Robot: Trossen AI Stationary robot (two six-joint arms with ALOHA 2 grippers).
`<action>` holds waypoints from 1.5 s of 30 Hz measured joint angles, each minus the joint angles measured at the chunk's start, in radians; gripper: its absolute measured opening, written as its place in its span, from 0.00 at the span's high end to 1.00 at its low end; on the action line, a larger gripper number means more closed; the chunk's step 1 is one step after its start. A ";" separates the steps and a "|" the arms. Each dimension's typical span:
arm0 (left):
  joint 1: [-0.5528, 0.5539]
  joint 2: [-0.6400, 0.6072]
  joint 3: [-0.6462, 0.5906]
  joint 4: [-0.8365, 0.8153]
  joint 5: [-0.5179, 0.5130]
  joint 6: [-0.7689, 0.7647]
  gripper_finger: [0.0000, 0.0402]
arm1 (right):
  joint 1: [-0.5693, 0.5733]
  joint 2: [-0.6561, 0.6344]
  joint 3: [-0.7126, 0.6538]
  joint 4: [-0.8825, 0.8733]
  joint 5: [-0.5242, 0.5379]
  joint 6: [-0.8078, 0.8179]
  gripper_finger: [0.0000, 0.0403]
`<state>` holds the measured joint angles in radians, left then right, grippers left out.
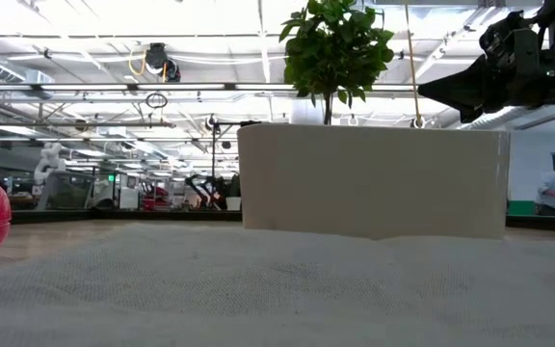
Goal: Pick and placing Produce into tupperware
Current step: Put the tomato into the bin
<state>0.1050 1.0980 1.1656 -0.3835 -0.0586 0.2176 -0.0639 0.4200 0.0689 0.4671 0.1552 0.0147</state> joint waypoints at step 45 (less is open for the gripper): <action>-0.074 -0.757 -0.922 0.475 -0.051 -0.034 1.00 | -0.002 -0.062 0.000 -0.030 -0.105 0.031 1.00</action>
<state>0.0307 0.3412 0.2439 0.0917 -0.1092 0.1832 -0.0662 0.3579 0.0689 0.4370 0.0505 0.0454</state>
